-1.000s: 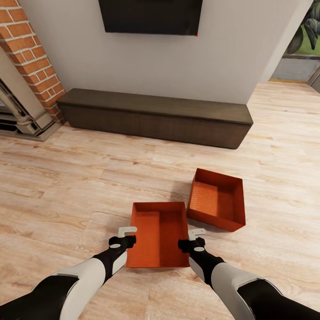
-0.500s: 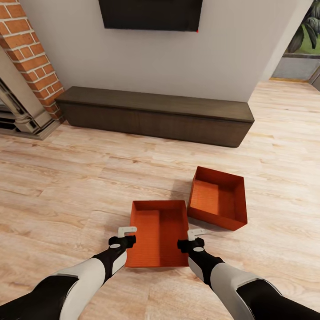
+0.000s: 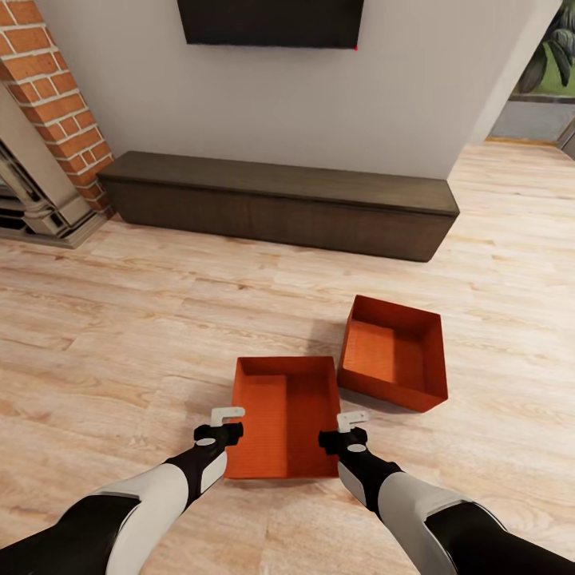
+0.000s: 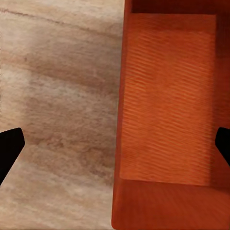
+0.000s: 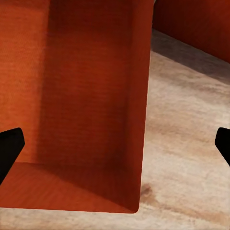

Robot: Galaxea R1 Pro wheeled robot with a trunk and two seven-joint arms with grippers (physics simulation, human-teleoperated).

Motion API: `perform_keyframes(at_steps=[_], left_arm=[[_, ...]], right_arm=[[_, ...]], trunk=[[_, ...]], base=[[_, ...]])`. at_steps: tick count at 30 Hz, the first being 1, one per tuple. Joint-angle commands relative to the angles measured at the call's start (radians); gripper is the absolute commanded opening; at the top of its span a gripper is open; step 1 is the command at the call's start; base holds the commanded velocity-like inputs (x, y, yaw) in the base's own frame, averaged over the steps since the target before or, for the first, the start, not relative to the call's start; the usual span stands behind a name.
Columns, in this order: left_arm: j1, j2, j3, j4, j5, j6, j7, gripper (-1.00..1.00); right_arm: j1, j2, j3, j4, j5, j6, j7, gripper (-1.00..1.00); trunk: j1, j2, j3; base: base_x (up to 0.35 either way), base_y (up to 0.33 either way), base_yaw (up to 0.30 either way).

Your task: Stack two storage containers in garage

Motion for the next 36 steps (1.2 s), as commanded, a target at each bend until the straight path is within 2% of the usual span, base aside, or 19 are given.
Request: perform_keyframes(at_steps=[1, 23, 36], left_arm=[[-0.001, 0.000, -0.004, 0.001, 0.005, -0.004, 0.003, 1.00], [-0.001, 0.002, -0.003, 0.001, 0.005, -0.005, 0.005, 1.00], [-0.001, 0.004, -0.004, 0.001, 0.006, -0.005, 0.006, 1.00]], right_arm=[[-0.001, 0.000, 0.008, 0.001, -0.007, -0.003, -0.003, 1.00], [0.000, -0.002, 0.006, 0.001, -0.006, -0.005, -0.003, 1.00], [-0.001, -0.015, 0.005, 0.001, -0.005, -0.005, -0.003, 1.00]], trunk=[[0.004, -0.008, -0.004], [0.088, -0.162, -0.073], [0.138, -0.253, -0.113]], base=[[0.000, 0.000, 0.000], [0.000, 0.000, 0.000], [0.000, 0.000, 0.000]])
